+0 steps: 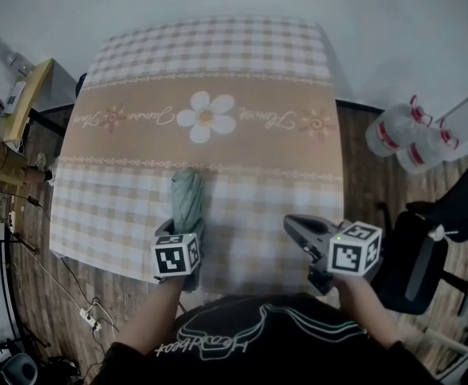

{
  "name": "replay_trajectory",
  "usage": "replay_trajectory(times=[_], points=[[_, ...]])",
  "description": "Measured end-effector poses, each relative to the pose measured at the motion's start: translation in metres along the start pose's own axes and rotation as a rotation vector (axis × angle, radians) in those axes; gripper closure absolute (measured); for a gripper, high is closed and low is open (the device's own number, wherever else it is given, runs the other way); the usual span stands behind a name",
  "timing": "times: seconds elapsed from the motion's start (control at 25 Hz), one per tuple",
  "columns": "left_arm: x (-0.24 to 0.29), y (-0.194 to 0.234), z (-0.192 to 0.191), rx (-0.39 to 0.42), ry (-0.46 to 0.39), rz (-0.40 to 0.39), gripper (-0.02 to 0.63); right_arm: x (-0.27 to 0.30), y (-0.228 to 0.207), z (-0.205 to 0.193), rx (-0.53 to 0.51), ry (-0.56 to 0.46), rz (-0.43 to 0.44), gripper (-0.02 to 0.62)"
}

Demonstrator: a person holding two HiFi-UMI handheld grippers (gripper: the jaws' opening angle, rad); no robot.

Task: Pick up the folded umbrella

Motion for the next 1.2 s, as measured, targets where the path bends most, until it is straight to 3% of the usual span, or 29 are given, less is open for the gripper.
replay_trajectory(times=[0.36, 0.6, 0.88, 1.2], points=[[-0.003, 0.006, 0.002, -0.007, 0.035, -0.072, 0.344, 0.015, 0.016, -0.018, 0.020, -0.014, -0.016, 0.584], [-0.008, 0.007, 0.001, 0.024, 0.012, -0.140, 0.347, 0.025, 0.030, -0.033, 0.011, -0.016, -0.029, 0.586], [-0.057, 0.000, 0.022, 0.030, -0.070, -0.286, 0.347, 0.031, 0.053, -0.039, -0.020, -0.027, -0.049, 0.584], [-0.130, 0.002, 0.045, 0.080, -0.262, -0.410, 0.347, 0.031, 0.106, -0.015, -0.135, -0.079, -0.058, 0.584]])
Point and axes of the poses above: the fingertips, and each gripper's own axes: x forward along the fingers, y to its left, z out of its top, the point moved 5 cm from there along -x, backward along the fingers, and after that the axes turned 8 degrees about z, right-handed, at the moved point
